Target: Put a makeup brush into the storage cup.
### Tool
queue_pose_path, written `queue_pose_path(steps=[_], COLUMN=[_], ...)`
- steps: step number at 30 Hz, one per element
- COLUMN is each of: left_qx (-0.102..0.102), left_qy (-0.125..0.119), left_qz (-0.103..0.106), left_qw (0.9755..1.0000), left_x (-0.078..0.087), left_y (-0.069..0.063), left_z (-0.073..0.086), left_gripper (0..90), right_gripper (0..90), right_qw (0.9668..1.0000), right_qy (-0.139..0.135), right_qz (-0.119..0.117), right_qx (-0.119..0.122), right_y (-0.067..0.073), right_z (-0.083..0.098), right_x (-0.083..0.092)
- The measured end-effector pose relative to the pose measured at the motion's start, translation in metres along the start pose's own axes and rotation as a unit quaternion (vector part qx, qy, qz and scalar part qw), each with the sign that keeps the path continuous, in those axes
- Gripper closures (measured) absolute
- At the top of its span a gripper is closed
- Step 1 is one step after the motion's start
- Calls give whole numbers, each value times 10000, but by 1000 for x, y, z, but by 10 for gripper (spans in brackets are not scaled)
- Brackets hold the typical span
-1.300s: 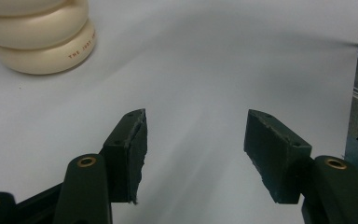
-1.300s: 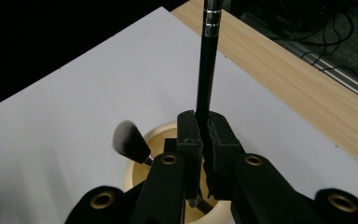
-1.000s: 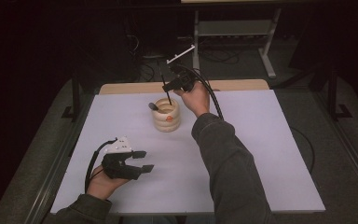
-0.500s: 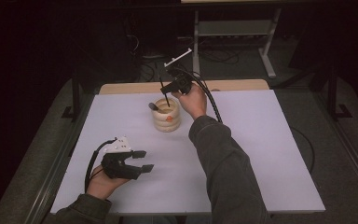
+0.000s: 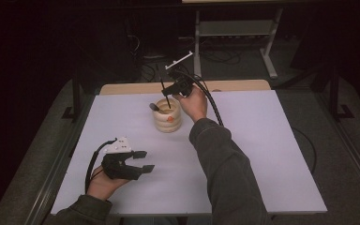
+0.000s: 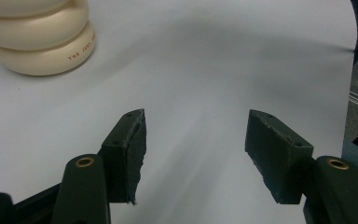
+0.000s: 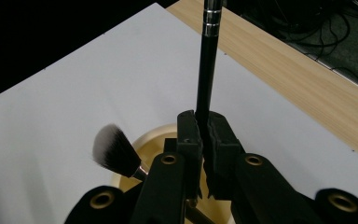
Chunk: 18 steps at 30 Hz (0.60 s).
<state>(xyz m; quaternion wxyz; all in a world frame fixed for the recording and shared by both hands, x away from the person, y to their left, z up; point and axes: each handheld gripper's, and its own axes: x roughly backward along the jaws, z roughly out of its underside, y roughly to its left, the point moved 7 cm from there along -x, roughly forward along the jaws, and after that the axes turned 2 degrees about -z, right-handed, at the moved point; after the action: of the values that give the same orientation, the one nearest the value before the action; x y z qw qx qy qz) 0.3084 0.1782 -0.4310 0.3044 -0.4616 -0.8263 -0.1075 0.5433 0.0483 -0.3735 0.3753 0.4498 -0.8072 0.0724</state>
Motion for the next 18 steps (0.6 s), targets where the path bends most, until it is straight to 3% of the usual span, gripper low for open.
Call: queue_pose_path(steps=[9, 11, 18], left_qx=[8, 26, 59], left_qy=[-36, -28, -35], left_qz=[22, 10, 19], left_qw=[10000, 10000, 10000], left_x=[1, 1, 1], left_y=[0, 0, 0], left_z=[-1, -1, -1], left_gripper=[381, 381, 380], right_gripper=[846, 845, 845], right_qw=[10000, 10000, 10000], right_qy=[32, 23, 6], right_qz=[-34, -22, -18], right_qx=[-19, 82, -20], right_y=[1, 0, 1], right_z=[6, 7, 13], right_x=[-6, -9, -15])
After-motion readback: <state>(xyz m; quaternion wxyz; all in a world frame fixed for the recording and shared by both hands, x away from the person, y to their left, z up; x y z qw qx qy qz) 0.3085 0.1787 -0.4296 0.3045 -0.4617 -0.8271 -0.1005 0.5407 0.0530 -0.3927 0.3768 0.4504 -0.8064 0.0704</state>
